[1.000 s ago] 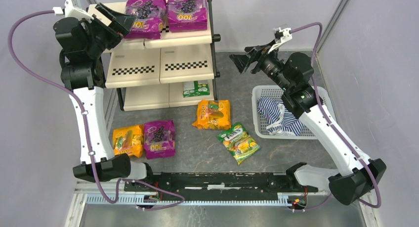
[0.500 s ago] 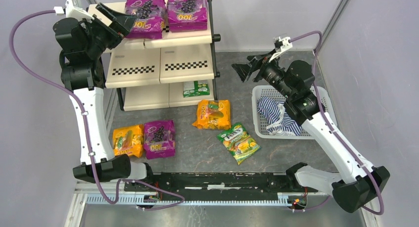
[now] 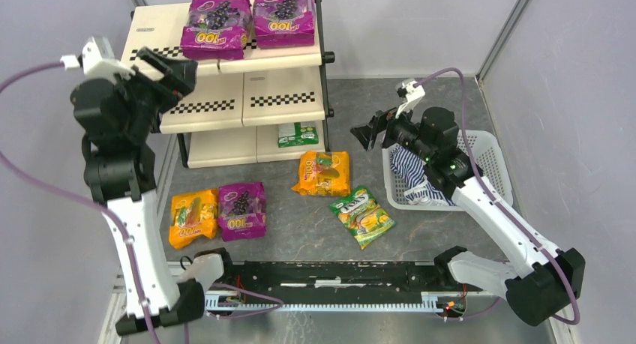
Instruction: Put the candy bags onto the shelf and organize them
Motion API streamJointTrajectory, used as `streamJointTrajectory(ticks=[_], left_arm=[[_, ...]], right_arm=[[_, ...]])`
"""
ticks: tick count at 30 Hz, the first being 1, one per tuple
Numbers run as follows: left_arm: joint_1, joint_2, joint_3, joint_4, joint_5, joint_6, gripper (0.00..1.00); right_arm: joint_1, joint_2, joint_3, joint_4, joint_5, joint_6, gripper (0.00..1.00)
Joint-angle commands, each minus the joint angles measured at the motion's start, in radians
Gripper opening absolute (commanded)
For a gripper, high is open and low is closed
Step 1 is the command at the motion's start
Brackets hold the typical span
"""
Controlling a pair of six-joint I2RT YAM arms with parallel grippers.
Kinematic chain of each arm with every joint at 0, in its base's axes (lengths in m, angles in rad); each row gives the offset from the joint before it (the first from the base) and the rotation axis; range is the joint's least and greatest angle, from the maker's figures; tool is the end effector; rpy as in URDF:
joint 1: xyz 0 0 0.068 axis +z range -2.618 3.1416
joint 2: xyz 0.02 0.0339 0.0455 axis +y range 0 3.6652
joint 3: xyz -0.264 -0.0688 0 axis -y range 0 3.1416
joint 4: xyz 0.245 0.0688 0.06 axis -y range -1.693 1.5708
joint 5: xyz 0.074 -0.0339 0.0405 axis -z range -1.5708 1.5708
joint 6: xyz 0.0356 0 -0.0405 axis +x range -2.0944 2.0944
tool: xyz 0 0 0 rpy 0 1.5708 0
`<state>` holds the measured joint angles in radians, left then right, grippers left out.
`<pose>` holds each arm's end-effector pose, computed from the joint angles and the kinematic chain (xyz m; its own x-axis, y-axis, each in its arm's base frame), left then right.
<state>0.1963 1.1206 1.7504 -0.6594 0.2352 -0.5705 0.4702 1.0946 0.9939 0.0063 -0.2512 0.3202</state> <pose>0.1746 0.0263 0.5408 -0.0454 -0.5445 -0.8375 0.0170 0.8379 -0.5456 0.2249 0.1242 0.3730 -0.2873 0.1960 -0.9376 -0.5995 0.7266 0.3356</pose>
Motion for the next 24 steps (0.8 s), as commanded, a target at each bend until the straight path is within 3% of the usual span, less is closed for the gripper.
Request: streamJointTrajectory(ticks=[1, 6, 13, 17, 24], left_arm=[[-0.023, -0.171, -0.186, 0.011, -0.048, 0.06, 1.0], [-0.078, -0.303, -0.463, 0.09, 0.176, 0.064, 1.0], [-0.227, -0.413, -0.676, 0.034, 0.233, 0.178, 1.0], [-0.263, -0.418, -0.788, 0.038, 0.311, 0.167, 1.0], [-0.332, -0.366, -0.968, 0.135, 0.395, 0.118, 1.0]], right_arm=[[0.011, 0.024, -0.06, -0.02, -0.105, -0.012, 0.93], [0.112, 0.11, -0.087, -0.036, -0.094, -0.007, 0.93], [0.267, 0.246, -0.136, -0.014, -0.004, 0.038, 0.93], [0.293, 0.287, -0.196, 0.078, 0.013, 0.111, 0.93], [0.325, 0.28, -0.273, 0.105, 0.198, 0.167, 0.93]])
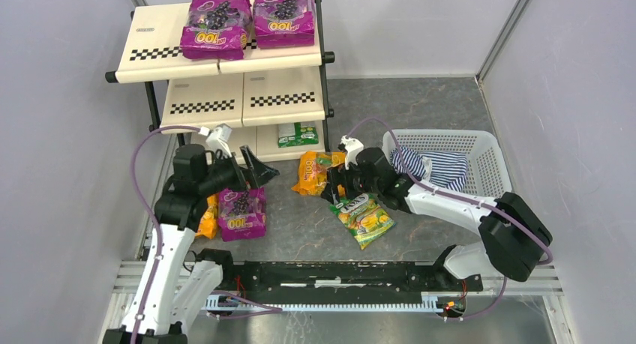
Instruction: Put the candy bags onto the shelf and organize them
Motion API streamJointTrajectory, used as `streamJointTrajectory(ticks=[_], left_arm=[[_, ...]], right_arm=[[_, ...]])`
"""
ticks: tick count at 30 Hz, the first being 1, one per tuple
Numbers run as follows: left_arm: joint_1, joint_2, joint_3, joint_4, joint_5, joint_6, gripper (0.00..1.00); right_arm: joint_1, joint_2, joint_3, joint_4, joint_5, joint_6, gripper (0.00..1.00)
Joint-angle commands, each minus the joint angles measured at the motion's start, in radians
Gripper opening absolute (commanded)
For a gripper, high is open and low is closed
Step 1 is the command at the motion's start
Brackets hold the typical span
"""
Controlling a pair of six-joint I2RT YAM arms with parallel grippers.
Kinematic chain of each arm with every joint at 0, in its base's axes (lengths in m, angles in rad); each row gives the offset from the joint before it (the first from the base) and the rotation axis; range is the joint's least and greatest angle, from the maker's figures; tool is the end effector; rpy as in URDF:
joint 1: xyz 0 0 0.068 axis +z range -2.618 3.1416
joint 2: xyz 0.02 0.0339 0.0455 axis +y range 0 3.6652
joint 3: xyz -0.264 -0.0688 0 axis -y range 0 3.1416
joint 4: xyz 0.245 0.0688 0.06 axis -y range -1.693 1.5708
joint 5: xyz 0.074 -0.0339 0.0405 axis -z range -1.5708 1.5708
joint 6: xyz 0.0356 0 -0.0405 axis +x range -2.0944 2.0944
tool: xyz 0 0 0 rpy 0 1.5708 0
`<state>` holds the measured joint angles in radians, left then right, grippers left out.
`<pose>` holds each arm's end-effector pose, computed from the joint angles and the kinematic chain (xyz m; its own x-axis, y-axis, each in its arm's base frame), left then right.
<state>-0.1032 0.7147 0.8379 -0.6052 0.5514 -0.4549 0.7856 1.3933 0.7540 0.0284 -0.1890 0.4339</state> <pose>0.1461 -0.0339 0.3278 -0.6556 -0.3084 -0.6893 0.2910 0.7391 -0.6075 0.2039 0.2134 0.2128 -0.7057 -0.1219 -0.6979 -0.5585 0.7018 0.4422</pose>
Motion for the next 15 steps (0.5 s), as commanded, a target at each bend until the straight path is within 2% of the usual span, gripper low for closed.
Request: streamJointTrajectory(ticks=[1, 6, 8, 11, 15], left_arm=[[-0.047, 0.056, -0.064, 0.083, 0.079, 0.007, 1.0], [-0.099, 0.111, -0.073, 0.084, 0.078, 0.012, 1.0], [-0.105, 0.118, -0.08, 0.085, 0.064, 0.01, 1.0], [-0.107, 0.132, -0.082, 0.084, 0.053, 0.007, 1.0], [-0.107, 0.152, -0.081, 0.071, 0.016, 0.002, 1.0]], right_arm=[[0.008, -0.018, -0.037, 0.068, 0.178, 0.052, 0.93], [-0.003, -0.046, -0.013, -0.049, 0.351, 0.04, 0.93], [-0.027, -0.077, -0.033, -0.047, 0.381, 0.044, 0.93], [-0.09, -0.082, -0.083, 0.051, 0.295, 0.062, 0.93], [-0.141, 0.021, -0.043, 0.123, 0.204, 0.057, 0.9]])
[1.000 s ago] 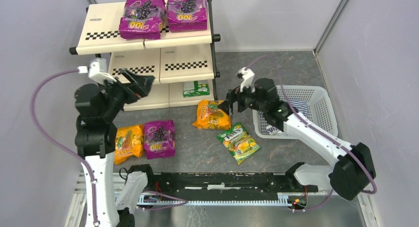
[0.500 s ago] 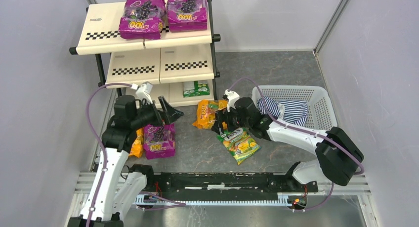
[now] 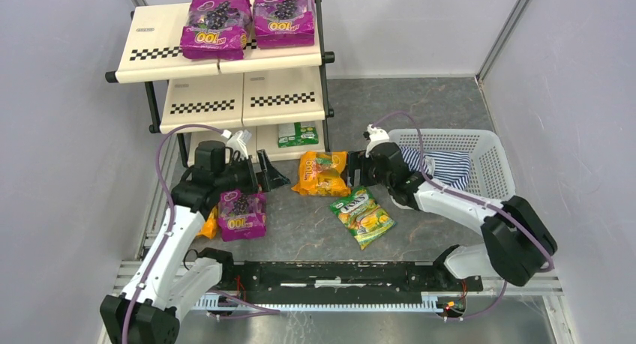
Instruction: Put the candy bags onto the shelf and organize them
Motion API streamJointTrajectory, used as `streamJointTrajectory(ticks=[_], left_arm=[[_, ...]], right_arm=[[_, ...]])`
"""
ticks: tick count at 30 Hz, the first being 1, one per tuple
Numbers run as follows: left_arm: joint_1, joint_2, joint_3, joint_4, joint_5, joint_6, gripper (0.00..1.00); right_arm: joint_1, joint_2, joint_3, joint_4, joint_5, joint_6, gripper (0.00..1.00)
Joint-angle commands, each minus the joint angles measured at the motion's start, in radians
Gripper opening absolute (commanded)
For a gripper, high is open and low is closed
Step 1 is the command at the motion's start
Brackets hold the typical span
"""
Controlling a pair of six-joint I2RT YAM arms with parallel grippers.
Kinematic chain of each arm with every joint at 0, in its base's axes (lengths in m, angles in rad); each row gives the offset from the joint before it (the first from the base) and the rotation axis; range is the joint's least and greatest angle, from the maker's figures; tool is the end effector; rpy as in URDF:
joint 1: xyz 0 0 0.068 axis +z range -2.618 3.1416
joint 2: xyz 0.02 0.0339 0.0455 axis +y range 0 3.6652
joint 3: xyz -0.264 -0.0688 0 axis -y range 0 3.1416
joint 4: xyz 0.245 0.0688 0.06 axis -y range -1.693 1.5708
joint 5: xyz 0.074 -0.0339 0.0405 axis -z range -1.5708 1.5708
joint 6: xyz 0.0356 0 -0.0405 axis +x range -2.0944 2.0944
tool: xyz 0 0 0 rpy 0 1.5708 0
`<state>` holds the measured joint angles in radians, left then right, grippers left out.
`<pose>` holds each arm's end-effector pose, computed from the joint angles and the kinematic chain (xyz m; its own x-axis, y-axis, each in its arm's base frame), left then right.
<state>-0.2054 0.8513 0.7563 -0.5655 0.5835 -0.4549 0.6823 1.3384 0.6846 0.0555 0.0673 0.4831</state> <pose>0.1698 -0.0554 0.2849 -0.8015 -0.2076 -0.5609 0.2716 0.7092 -0.6506 0.2193 0.1751 0.2073 -0.6593 0.0615 -0.7493 -0.3159 0.8818 0.3503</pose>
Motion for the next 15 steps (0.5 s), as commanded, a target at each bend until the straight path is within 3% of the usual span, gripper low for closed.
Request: streamJointTrajectory(ticks=[1, 9, 15], left_arm=[[-0.005, 0.018, 0.002, 0.025, -0.037, -0.001, 1.0], [-0.014, 0.023, 0.003, 0.004, -0.124, -0.028, 1.0], [-0.019, 0.062, -0.002, 0.012, -0.161, -0.052, 1.0]], right_arm=[[-0.04, 0.1, 0.047, 0.099, -0.059, 0.001, 0.9], [-0.077, 0.254, 0.152, 0.167, -0.135, -0.011, 0.89], [-0.081, 0.327, 0.162, 0.292, -0.307, -0.04, 0.89]])
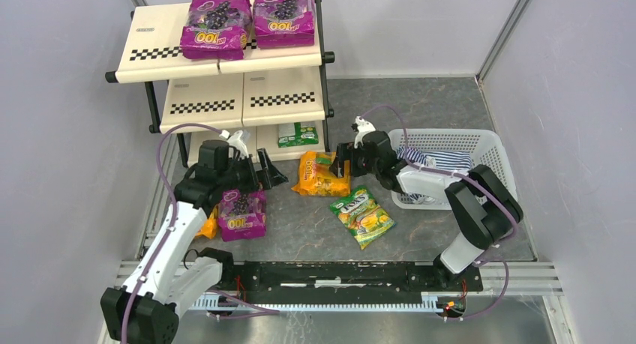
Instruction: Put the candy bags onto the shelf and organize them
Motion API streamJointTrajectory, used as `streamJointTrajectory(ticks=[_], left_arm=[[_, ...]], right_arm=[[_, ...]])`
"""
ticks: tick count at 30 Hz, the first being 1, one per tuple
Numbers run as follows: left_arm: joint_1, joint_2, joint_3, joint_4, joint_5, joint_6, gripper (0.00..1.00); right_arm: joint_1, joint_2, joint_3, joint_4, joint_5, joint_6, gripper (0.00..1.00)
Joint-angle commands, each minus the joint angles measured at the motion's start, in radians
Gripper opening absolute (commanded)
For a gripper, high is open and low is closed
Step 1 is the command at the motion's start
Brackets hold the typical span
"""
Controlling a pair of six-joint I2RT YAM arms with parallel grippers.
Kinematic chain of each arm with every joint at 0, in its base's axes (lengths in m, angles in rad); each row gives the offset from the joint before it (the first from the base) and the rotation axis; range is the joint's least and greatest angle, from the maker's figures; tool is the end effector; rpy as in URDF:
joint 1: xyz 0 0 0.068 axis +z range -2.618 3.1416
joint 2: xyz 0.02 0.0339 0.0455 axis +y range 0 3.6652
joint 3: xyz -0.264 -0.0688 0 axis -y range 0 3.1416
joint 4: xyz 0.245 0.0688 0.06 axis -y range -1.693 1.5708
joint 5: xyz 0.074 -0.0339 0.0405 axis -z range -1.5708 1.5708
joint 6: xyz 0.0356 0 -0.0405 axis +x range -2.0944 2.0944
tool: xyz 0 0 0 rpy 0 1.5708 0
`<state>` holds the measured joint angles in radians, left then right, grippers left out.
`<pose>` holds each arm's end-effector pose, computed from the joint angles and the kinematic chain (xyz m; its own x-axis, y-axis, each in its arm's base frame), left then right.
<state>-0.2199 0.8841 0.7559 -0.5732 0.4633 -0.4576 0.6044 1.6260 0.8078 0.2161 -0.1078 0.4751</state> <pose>0.1762 -0.0557 0.2775 -0.7984 -0.2265 -0.5579 0.1957 0.7786 -0.5962 0.2743 0.1941 0.1773 -0.7062 0.0649 -0.7050 -0.3541 0.8299 0.4312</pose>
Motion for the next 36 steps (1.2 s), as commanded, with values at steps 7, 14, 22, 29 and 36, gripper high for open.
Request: streamJointTrajectory(ticks=[7, 14, 22, 29, 36], left_arm=[[-0.016, 0.116, -0.098, 0.168, 0.026, -0.16, 1.0], [-0.054, 0.157, -0.097, 0.196, -0.065, -0.205, 1.0], [-0.196, 0.26, -0.104, 0.309, -0.184, -0.306, 0.98], [-0.261, 0.342, -0.18, 0.525, -0.186, -0.454, 0.92], [-0.427, 0.352, -0.148, 0.571, -0.256, -0.525, 0.91]], right_arm=[[-0.016, 0.104, 0.067, 0.149, -0.333, -0.133, 0.75], [-0.006, 0.105, 0.031, 0.185, -0.515, -0.295, 0.67], [-0.027, 0.119, 0.096, 0.121, -0.398, -0.262, 0.69], [-0.069, 0.082, 0.161, -0.095, -0.298, -0.266, 0.74], [-0.072, 0.06, 0.156, -0.114, -0.267, -0.235, 0.75]])
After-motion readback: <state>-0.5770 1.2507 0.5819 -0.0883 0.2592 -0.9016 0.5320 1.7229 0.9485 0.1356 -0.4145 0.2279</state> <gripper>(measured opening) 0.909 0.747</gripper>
